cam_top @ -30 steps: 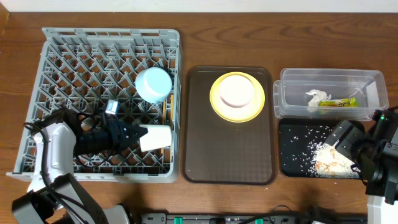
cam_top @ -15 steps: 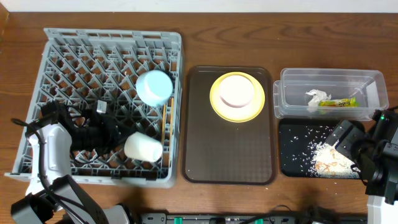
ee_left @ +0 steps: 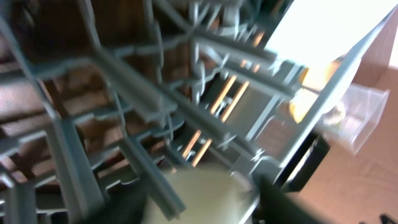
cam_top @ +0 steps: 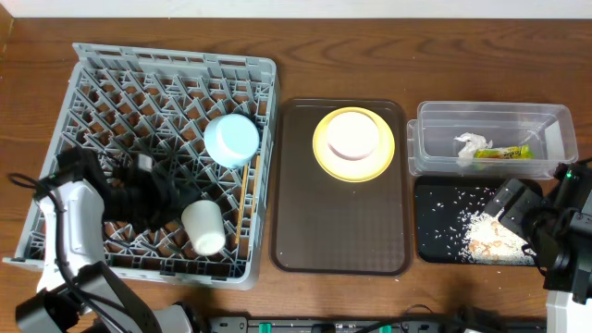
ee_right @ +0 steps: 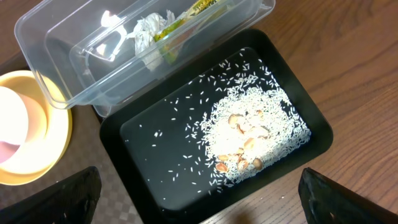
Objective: Sort waste into correct bins and load items into the dishwasher
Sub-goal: 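Open the left gripper and withdraw it from the white cup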
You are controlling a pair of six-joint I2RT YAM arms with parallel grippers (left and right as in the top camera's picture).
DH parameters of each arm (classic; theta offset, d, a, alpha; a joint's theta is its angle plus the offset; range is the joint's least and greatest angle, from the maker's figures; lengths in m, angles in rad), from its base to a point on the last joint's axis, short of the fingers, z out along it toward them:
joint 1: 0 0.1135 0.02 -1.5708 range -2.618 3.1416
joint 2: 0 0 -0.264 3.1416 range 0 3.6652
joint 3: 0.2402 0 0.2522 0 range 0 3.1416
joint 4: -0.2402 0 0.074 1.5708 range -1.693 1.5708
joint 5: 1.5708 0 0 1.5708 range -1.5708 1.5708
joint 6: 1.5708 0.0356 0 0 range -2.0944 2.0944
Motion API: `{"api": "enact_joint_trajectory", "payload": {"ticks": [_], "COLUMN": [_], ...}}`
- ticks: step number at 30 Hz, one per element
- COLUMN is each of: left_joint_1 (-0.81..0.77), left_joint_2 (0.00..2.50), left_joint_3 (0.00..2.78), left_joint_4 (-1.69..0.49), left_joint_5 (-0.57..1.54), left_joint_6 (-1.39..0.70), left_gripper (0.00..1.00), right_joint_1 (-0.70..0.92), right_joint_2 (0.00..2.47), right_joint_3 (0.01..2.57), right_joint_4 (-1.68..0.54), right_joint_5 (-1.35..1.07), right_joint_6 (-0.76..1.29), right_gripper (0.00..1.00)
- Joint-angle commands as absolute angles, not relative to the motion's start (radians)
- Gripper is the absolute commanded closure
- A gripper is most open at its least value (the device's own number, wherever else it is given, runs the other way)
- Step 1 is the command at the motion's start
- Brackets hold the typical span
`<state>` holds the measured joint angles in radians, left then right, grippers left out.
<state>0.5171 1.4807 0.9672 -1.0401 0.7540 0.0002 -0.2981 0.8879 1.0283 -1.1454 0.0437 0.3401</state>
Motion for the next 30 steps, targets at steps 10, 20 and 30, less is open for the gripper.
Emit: {"api": "enact_joint_trajectory", "payload": {"ticks": [10, 20, 30], "left_joint_1": [0.482, 0.247, -0.168], "left_joint_2": [1.2, 1.123, 1.158], "left_joint_3": [1.076, 1.055, 1.055], "left_joint_4": [-1.147, -1.077, -0.807], "left_joint_5": [0.707, 0.73, 0.209], "left_joint_6": [-0.084, -0.107, -0.265], "left_gripper": [0.07, 0.61, 0.92], "right_joint_1": [-0.301, -0.301, -0.301], "right_joint_2": [0.883, 0.883, 0.883], "right_joint_3": [1.04, 1.04, 1.04], "right_joint_4": [-1.146, -1.146, -1.146], "right_joint_5": [0.048, 0.048, 0.048], "right_joint_6": [0.347, 0.347, 0.347], "right_gripper": [0.01, 0.01, 0.01]}}
